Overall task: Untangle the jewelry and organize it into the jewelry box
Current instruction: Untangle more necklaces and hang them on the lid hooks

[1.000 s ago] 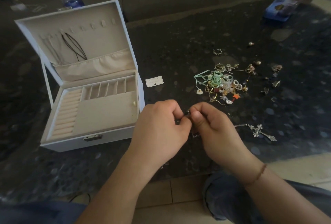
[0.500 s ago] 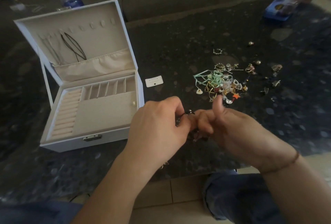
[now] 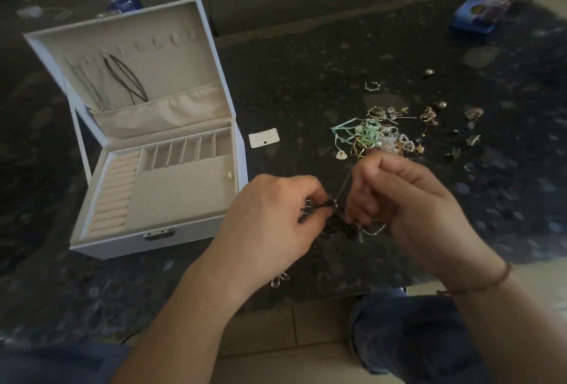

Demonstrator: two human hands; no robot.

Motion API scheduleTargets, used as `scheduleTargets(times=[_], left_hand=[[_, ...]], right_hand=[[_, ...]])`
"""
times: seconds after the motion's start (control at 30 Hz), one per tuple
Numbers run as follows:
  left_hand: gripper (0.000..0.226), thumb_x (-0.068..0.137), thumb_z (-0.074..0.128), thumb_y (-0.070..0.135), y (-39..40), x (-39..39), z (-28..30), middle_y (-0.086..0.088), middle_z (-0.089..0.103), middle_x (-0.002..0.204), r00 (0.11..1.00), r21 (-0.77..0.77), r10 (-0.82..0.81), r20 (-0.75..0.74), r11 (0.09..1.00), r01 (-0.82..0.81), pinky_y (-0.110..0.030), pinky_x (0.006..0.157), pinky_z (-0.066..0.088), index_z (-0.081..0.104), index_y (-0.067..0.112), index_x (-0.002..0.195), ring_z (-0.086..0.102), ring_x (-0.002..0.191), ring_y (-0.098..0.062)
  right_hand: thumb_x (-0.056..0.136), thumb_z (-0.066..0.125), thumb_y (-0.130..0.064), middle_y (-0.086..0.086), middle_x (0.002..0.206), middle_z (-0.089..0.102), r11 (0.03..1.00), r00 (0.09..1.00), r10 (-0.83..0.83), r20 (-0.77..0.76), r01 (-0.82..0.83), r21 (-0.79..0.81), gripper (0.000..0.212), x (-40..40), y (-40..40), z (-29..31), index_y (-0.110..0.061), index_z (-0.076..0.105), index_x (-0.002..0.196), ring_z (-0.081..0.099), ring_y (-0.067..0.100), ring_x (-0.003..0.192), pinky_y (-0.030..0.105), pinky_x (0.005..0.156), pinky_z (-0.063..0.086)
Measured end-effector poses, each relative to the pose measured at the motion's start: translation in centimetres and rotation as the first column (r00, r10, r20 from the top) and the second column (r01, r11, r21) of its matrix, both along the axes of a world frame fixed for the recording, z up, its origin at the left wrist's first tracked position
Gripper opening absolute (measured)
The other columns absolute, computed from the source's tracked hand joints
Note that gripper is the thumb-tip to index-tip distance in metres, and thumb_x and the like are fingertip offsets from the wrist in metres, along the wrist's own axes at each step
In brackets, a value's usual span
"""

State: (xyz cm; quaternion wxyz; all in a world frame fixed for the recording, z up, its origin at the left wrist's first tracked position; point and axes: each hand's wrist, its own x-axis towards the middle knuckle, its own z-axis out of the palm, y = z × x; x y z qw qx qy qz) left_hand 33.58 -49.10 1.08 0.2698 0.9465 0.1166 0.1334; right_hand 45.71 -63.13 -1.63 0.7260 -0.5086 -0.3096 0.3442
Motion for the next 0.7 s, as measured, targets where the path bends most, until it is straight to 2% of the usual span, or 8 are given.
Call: scheduleTargets(times=[0.07, 0.13, 0.23, 0.3, 0.47, 0.57, 0.63, 0.7], left_hand=[[0.005, 0.087, 0.075, 0.025, 0.0, -0.1, 0.0, 0.027, 0.043, 0.046, 0.999, 0.009, -0.029, -0.017, 1.0, 0.029, -0.01, 0.053, 0.03, 0.071, 0.023, 0.084, 0.047, 0.048, 0.007], [0.004, 0.088, 0.074, 0.024, -0.1, -0.2, 0.0, 0.031, 0.046, 0.049, 0.999, -0.015, -0.032, -0.006, 0.999, 0.032, -0.003, 0.052, 0.026, 0.072, 0.022, 0.086, 0.048, 0.048, 0.009], [0.006, 0.089, 0.072, 0.024, -0.2, -0.3, -0.2, 0.02, 0.048, 0.047, 1.0, -0.235, 0.011, 0.023, 0.972, -0.005, -0.008, 0.049, 0.033, 0.071, 0.021, 0.085, 0.045, 0.041, 0.0], [0.004, 0.09, 0.07, 0.022, 0.0, -0.2, 0.1, 0.018, 0.049, 0.044, 1.0, -0.406, 0.023, -0.002, 0.914, -0.022, -0.01, 0.049, 0.035, 0.071, 0.02, 0.086, 0.045, 0.04, -0.001], [0.005, 0.089, 0.065, 0.004, 0.5, -0.2, 0.4, 0.02, 0.055, 0.047, 1.0, -0.71, -0.015, 0.016, 0.703, 0.022, -0.003, 0.05, 0.036, 0.069, 0.006, 0.087, 0.05, 0.043, 0.006], [0.008, 0.087, 0.063, 0.001, 0.6, -0.2, 0.5, 0.019, 0.055, 0.047, 0.999, -0.773, -0.047, 0.022, 0.632, 0.047, -0.003, 0.05, 0.037, 0.066, 0.007, 0.083, 0.05, 0.043, 0.005], [0.006, 0.086, 0.066, 0.006, 0.8, -0.2, 0.5, 0.017, 0.055, 0.048, 0.997, -0.764, -0.073, 0.02, 0.642, 0.063, -0.005, 0.053, 0.038, 0.067, 0.009, 0.081, 0.05, 0.045, 0.004], [0.008, 0.084, 0.074, 0.018, 1.1, -0.2, 0.2, 0.002, 0.061, 0.054, 0.995, -0.715, -0.094, 0.019, 0.695, 0.079, -0.02, 0.057, 0.046, 0.072, 0.013, 0.08, 0.054, 0.051, -0.008]], right_hand=[[0.086, 0.059, -0.031, 0.005, 0.054, 0.034, 1.0, 0.999, -0.027, 0.032, 0.027, -0.001, 0.023, 0.1, 0.0, -0.2, -0.015, 0.062, 0.07, 0.032, 0.022, 0.051, 0.031, 0.052, 0.036], [0.081, 0.066, -0.032, 0.006, 0.053, 0.037, 0.999, 0.994, -0.033, 0.106, 0.03, 0.029, 0.021, 0.4, -0.2, -0.3, -0.021, 0.062, 0.064, 0.031, 0.024, 0.051, 0.032, 0.051, 0.031], [0.074, 0.073, -0.039, -0.006, 0.051, 0.049, 0.995, 0.986, -0.07, 0.149, 0.06, 0.075, 0.027, 0.7, -0.4, -0.3, -0.023, 0.062, 0.056, 0.038, 0.021, 0.051, 0.035, 0.052, 0.03], [0.073, 0.074, -0.048, -0.005, 0.05, 0.05, 0.993, 0.988, -0.089, 0.125, 0.078, 0.09, 0.036, 0.8, -0.4, -0.4, -0.022, 0.06, 0.053, 0.039, 0.021, 0.05, 0.038, 0.053, 0.03], [0.071, 0.074, -0.037, -0.006, 0.046, 0.039, 0.99, 0.999, -0.05, -0.002, 0.05, 0.134, 0.032, 0.7, 0.0, -0.5, -0.018, 0.057, 0.053, 0.031, 0.016, 0.047, 0.034, 0.05, 0.021], [0.073, 0.074, -0.043, -0.006, 0.05, 0.03, 0.987, 0.992, -0.006, -0.127, 0.026, 0.158, 0.033, 0.9, 0.1, -0.6, -0.016, 0.06, 0.061, 0.027, 0.01, 0.046, 0.024, 0.05, 0.021], [0.075, 0.073, -0.045, -0.008, 0.051, 0.028, 0.99, 0.986, 0.004, -0.168, 0.02, 0.137, 0.032, 0.9, 0.1, -0.6, -0.016, 0.061, 0.067, 0.025, 0.008, 0.046, 0.018, 0.049, 0.022], [0.081, 0.067, -0.041, -0.008, 0.052, 0.026, 0.993, 0.984, -0.001, -0.178, 0.022, 0.116, 0.028, 0.9, 0.1, -0.6, -0.015, 0.061, 0.073, 0.022, 0.008, 0.045, 0.018, 0.048, 0.019]])
